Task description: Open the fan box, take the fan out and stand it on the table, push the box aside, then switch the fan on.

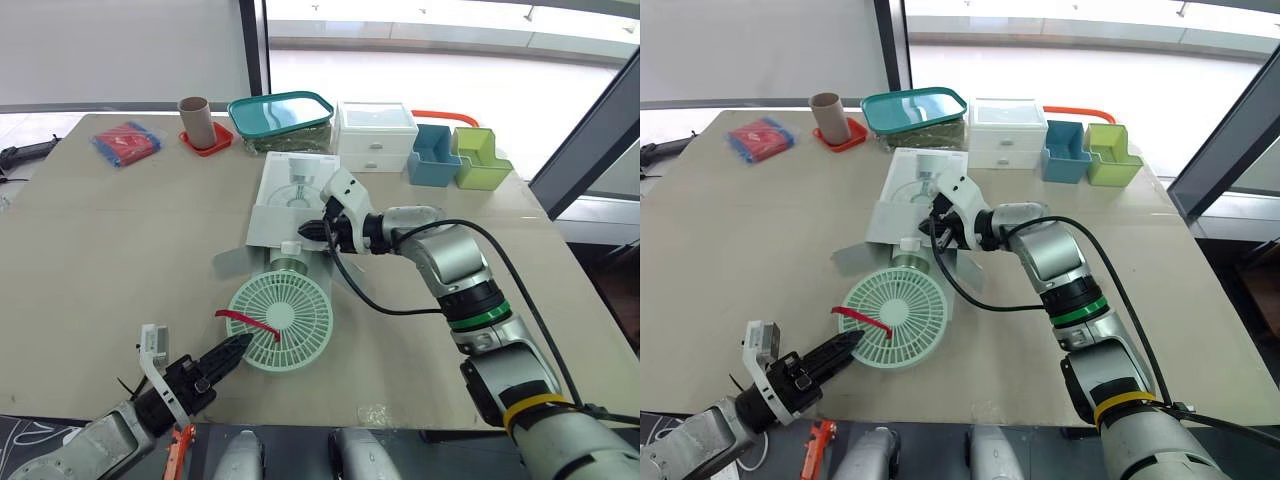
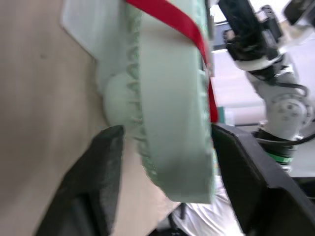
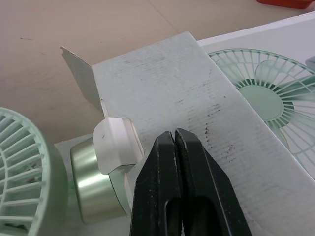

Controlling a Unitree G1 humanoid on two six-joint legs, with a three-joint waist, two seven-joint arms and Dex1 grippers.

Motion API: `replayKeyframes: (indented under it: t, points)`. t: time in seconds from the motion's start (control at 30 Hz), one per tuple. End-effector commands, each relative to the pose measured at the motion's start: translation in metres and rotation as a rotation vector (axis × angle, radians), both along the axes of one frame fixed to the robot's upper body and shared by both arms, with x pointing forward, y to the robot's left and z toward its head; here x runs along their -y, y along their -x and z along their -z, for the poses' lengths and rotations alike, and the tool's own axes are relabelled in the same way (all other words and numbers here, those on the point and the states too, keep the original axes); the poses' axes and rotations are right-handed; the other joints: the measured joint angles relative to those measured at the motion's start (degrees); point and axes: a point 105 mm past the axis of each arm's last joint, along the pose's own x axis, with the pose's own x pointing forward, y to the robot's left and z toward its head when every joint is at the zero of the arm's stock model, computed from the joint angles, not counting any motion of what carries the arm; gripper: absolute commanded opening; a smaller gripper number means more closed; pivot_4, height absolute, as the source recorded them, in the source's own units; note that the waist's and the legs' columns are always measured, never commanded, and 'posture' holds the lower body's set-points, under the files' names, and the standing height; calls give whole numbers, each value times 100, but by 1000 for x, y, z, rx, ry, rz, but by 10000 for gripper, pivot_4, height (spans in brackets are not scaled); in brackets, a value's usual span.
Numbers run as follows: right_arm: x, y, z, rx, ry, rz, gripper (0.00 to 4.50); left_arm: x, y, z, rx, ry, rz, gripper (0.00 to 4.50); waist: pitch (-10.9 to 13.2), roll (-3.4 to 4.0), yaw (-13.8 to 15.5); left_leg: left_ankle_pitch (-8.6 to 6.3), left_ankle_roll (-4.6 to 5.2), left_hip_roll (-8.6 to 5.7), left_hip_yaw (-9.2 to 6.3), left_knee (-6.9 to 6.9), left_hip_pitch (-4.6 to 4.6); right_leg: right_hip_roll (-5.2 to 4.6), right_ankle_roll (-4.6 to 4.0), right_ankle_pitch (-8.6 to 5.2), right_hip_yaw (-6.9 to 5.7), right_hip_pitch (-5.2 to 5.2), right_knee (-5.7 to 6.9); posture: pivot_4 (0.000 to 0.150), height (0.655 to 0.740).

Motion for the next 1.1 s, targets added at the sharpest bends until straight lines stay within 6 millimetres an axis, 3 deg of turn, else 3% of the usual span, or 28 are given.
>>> replayKeyframes:
  t: [0.03,0.07,0.3,0.47,0.6,0.67,0.83,0.93,1.1]
  points:
    - [-5,0,-17,58,-14,-21,0,-9,0,0,9,-33,-11,43139,0,0,0,0,0,0,0,0,0,0,0,0,0,0,0,1500,7400]
    - [-5,-1,-17,59,-15,-21,0,-12,0,0,14,-36,-14,44806,0,0,-1,0,0,0,0,0,0,0,0,0,0,0,0,1500,7400]
    - [-9,-1,-16,62,-21,-32,0,-30,6,-23,144,-125,40,44806,3,5,-1,0,0,2,0,-1,-2,3,-1,-1,-1,-3,-1,1500,7400]
    - [-10,-3,-16,63,-24,-36,0,-55,3,-49,338,-330,87,44806,5,6,-1,0,0,3,0,-3,-3,6,-8,-6,-1,-4,-1,1500,7400]
    - [-12,-2,-16,64,-24,-47,0,-60,6,-61,450,-434,173,44806,6,8,-5,0,0,6,1,-11,-3,8,-14,-10,-1,-8,-2,1500,7400]
    - [-13,-3,-16,65,-25,-48,0,-62,6,-63,552,-588,225,44806,6,7,-8,0,0,6,3,-15,-3,7,-14,-12,0,-10,-3,1500,7400]
    - [-13,-4,-16,68,-24,-48,0,-71,-10,-43,879,-1134,343,44806,8,11,-2,4,-9,6,4,-37,-2,7,-20,-13,1,-17,-5,1500,7400]
    - [-13,-4,-16,71,-23,-48,0,-68,-12,-35,1046,-1252,409,44806,8,11,-2,5,-10,7,6,-44,-2,7,-23,-12,1,-20,-8,1500,7400]
    - [-14,-4,-16,70,-30,-48,0,-68,-27,-38,1348,-1434,356,44806,8,11,8,4,-8,11,10,-52,-9,2,-27,-8,-4,-34,-6,1500,7400]
